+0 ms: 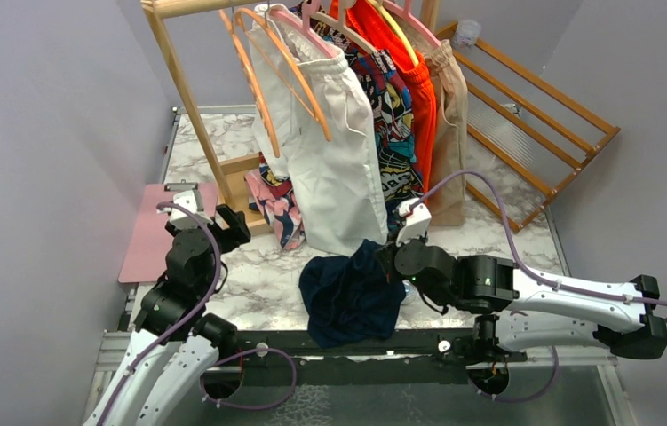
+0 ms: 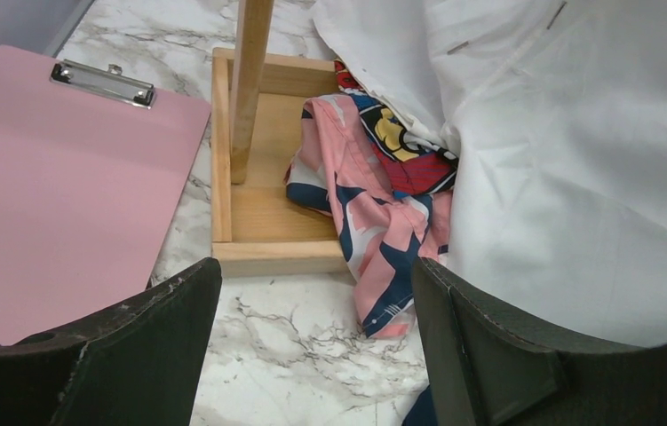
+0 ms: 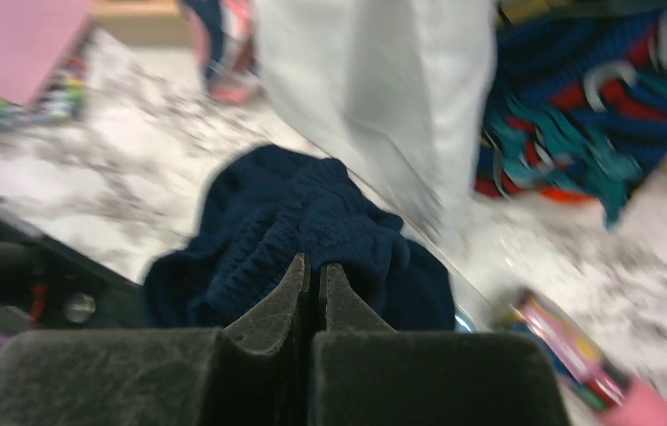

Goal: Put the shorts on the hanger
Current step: Adjust the shorts at the center of the board.

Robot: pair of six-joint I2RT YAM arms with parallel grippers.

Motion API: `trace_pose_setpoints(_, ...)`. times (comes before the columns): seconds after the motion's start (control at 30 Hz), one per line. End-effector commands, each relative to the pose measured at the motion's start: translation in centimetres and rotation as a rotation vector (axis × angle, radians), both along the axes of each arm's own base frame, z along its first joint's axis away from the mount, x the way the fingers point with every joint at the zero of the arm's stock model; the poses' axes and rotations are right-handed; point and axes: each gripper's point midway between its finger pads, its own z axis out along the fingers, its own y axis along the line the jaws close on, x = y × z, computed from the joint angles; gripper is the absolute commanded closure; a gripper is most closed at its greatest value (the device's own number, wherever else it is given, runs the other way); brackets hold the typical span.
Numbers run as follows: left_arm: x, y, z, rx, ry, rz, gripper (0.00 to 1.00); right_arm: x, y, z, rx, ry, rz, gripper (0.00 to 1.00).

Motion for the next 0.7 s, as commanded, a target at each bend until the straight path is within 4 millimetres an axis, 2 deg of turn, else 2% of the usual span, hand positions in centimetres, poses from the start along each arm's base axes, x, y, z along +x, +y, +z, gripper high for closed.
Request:
trace_pose_setpoints(0.0,0.5,-1.3,-0.3,-0.008,0.004,-0.061,0.19,-0.2,-6.6,-5.1,-0.151,0.107,-0.214,0.93)
trace_pose_setpoints(0.07,0.7,-1.7,-0.6,-0.004,0.018,-0.08,0.19,-0.5,-7.8,-5.9,-0.185,0.126,-0.227,0.74)
trace_pose_setpoints(0.13,0.9,-2.2,-1.0,0.001,0.035,-0.102,0.19,-0.7,-8.1,-5.6,-0.2,0.124,-0.204,0.54)
trace_pose_setpoints(0.23,1.2,-2.8,-1.6,0.009,0.065,-0.126,0.18,-1.0,-6.9,-3.8,-0.209,0.1,-0.105,0.39)
trace_pose_setpoints(0.33,1.5,-3.3,-2.2,0.012,0.095,-0.143,0.16,-1.3,-4.4,-1.5,-0.194,0.068,0.025,0.35)
trace_pose_setpoints(0.43,2.0,-3.6,-2.9,-0.006,0.118,-0.133,0.09,-1.2,-2.6,-1.4,-0.208,0.059,0.074,0.34)
trace_pose_setpoints(0.53,2.3,-4.5,-3.4,-0.052,0.14,-0.147,0.05,-1.0,-1.6,-2.9,-0.251,0.075,0.078,0.34)
trace_pose_setpoints(0.67,1.9,-6.9,-3.8,-0.127,0.177,-0.249,0.01,-1.1,-2.0,-6.2,-0.34,0.143,0.021,0.34)
